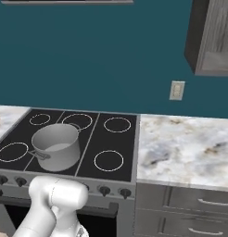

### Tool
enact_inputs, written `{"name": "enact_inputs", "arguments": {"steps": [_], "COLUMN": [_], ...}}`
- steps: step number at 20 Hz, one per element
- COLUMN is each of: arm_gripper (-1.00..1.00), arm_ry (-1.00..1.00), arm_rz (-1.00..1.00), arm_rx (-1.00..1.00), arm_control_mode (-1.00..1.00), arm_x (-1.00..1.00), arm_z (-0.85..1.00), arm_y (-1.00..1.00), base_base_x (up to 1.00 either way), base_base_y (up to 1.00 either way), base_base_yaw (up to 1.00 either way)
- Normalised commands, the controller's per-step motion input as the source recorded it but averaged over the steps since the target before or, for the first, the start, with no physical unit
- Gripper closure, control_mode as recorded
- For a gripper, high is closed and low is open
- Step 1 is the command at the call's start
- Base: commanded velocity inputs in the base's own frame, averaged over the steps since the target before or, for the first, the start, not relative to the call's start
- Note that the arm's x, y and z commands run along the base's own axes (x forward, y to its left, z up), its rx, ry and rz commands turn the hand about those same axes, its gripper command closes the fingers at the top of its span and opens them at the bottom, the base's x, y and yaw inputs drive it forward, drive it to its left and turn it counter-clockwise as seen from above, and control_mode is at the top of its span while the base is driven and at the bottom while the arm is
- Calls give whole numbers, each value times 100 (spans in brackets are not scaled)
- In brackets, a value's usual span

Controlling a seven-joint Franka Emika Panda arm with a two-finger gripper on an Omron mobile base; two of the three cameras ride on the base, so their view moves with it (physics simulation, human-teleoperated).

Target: Open the cabinet and move the ladle to the pot. Then close the cabinet.

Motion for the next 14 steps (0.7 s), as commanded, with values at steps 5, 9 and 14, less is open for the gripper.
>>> {"name": "enact_inputs", "arguments": {"steps": [5,9,14], "arm_gripper": [100,100,100], "arm_ry": [0,1,14], "arm_rz": [0,-4,-13], "arm_rx": [0,0,0], "arm_control_mode": [100,-100,-100], "arm_x": [0,7,30], "arm_z": [0,0,2], "arm_y": [0,-1,-27], "base_base_x": [39,27,0], "base_base_y": [0,0,0], "base_base_yaw": [-20,-12,0]}}
